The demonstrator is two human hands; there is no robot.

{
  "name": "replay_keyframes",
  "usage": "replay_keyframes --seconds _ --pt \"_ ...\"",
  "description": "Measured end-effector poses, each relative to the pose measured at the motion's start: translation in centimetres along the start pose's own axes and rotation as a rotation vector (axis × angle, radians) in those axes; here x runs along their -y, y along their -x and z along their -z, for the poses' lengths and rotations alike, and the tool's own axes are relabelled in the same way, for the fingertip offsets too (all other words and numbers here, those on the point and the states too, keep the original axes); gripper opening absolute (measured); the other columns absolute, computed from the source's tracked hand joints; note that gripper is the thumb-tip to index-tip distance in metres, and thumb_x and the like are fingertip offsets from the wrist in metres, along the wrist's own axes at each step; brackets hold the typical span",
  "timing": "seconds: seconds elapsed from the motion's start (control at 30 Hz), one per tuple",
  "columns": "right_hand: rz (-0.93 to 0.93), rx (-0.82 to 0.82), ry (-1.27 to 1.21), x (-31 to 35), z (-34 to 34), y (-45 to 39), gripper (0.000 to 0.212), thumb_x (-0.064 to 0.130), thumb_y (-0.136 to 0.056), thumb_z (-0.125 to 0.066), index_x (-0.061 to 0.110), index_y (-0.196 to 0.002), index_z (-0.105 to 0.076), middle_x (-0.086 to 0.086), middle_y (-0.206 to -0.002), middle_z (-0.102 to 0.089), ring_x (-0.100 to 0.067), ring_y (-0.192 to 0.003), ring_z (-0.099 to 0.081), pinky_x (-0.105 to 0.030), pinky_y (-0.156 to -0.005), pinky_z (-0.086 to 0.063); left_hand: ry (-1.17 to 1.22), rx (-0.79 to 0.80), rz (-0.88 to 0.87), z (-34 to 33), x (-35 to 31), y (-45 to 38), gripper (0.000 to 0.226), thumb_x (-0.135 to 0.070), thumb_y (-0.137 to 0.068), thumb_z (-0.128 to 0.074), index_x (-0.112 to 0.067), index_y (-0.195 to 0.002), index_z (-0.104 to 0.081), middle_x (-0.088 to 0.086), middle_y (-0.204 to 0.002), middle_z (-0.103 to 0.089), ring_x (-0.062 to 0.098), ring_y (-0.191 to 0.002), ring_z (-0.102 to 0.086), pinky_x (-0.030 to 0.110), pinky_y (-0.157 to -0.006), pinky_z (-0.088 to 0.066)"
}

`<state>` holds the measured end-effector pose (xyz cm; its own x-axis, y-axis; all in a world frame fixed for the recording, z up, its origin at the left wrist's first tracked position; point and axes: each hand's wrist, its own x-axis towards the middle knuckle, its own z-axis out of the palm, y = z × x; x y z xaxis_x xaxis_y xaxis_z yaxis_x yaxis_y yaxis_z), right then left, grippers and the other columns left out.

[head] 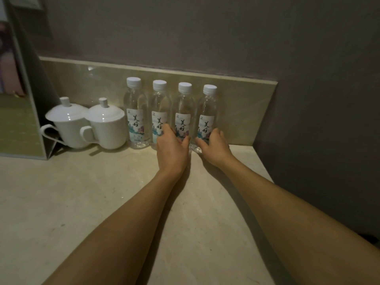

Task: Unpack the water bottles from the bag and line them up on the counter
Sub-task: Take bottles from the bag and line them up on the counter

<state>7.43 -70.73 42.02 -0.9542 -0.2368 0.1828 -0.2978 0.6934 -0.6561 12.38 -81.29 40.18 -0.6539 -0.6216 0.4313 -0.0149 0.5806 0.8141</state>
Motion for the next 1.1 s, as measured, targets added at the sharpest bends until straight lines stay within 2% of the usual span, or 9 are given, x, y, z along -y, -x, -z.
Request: replay_keyframes --seconds 0.3,0.47,0.53,0.6,0.67,0.73,0.8,0.97,1.1 --pt "-0.084 0.025 -0.062 0.1 0.5 0.4 0.067 0.038 -0.090 -0.063 0.000 -0.137 -0.033 -0.020 -0.139 -0.037 -0.037 -0.127 -0.046 -0.046 -0.105 -0.041 -0.002 0.057 0.035 1.1 -0.9 0.5 0.033 -0.029 -0.086 -0.072 -0.011 -0.102 -0.050 0.009 -0.089 -0.070 0.024 -0.086 -0.067 0.037 -0.075 -0.055" --pt "-0.102 -0.028 -0.098 -0.4 2.3 1.8 0.059 0.041 -0.087 -0.066 0.006 -0.129 -0.046 -0.017 -0.131 -0.048 -0.035 -0.114 -0.055 -0.051 -0.094 -0.050 0.022 0.097 0.043 1.8 -3.1 1.5 0.017 -0.035 -0.088 -0.061 -0.018 -0.088 -0.058 -0.001 -0.079 -0.068 0.020 -0.080 -0.067 0.041 -0.076 -0.057" --pt "-0.080 -0.068 -0.142 -0.7 3.7 2.9 0.043 0.037 -0.087 -0.065 0.009 -0.117 -0.055 -0.014 -0.120 -0.058 -0.034 -0.109 -0.059 -0.050 -0.088 -0.053 0.103 0.139 0.049 1.9 -4.6 2.3 0.019 -0.042 -0.084 -0.056 -0.024 -0.079 -0.061 -0.003 -0.074 -0.069 0.019 -0.076 -0.069 0.045 -0.075 -0.059" --pt "-0.038 -0.109 -0.192 -1.1 5.7 3.7 0.011 0.031 -0.086 -0.062 0.020 -0.088 -0.060 -0.007 -0.096 -0.067 -0.031 -0.098 -0.066 -0.048 -0.085 -0.054 0.176 0.149 0.074 1.9 -6.1 2.7 0.027 -0.046 -0.078 -0.050 -0.023 -0.074 -0.064 -0.002 -0.071 -0.070 0.022 -0.073 -0.070 0.047 -0.074 -0.059" --pt "-0.019 -0.160 -0.261 -1.7 8.6 4.1 0.019 0.028 -0.085 -0.060 0.023 -0.068 -0.055 -0.001 -0.073 -0.065 -0.027 -0.081 -0.069 -0.048 -0.081 -0.056 0.230 0.158 0.081 1.7 -8.1 3.4 0.033 -0.044 -0.080 -0.049 -0.018 -0.072 -0.067 0.001 -0.067 -0.070 0.024 -0.070 -0.070 0.049 -0.073 -0.059" --pt "0.001 -0.253 -0.334 -2.8 12.5 4.8 0.024 0.025 -0.087 -0.059 0.020 -0.064 -0.053 0.000 -0.061 -0.060 -0.019 -0.062 -0.064 -0.040 -0.070 -0.056 0.274 0.204 0.051 1.1 -11.2 4.9 0.030 -0.036 -0.088 -0.051 -0.013 -0.077 -0.068 0.003 -0.064 -0.068 0.022 -0.066 -0.069 0.047 -0.074 -0.059" --pt "0.035 -0.355 -0.353 -4.3 16.4 6.0 0.027 0.024 -0.090 -0.057 0.020 -0.064 -0.052 0.001 -0.058 -0.059 -0.011 -0.051 -0.058 -0.031 -0.059 -0.050 0.313 0.252 0.000 -0.2 -14.7 7.1 0.029 -0.028 -0.096 -0.050 -0.008 -0.084 -0.067 0.004 -0.066 -0.067 0.018 -0.064 -0.066 0.041 -0.073 -0.059" --pt "0.064 -0.508 -0.366 -11.7 24.0 11.2 0.026 0.029 -0.089 -0.056 0.013 -0.069 -0.057 -0.008 -0.067 -0.065 -0.027 -0.067 -0.065 -0.042 -0.066 -0.054 0.310 0.377 -0.106 -5.6 -22.7 14.0 0.030 -0.026 -0.097 -0.047 -0.010 -0.082 -0.067 0.003 -0.066 -0.067 0.011 -0.055 -0.063 0.029 -0.058 -0.052" --pt "0.002 -0.478 -0.344 -21.2 30.8 15.1 0.028 0.027 -0.090 -0.056 0.021 -0.064 -0.051 0.000 -0.059 -0.059 -0.015 -0.052 -0.058 -0.030 -0.053 -0.048 0.222 0.440 -0.139 -10.5 -28.3 20.1 0.032 -0.032 -0.088 -0.047 -0.012 -0.078 -0.069 0.002 -0.064 -0.071 0.016 -0.056 -0.069 0.033 -0.069 -0.060"
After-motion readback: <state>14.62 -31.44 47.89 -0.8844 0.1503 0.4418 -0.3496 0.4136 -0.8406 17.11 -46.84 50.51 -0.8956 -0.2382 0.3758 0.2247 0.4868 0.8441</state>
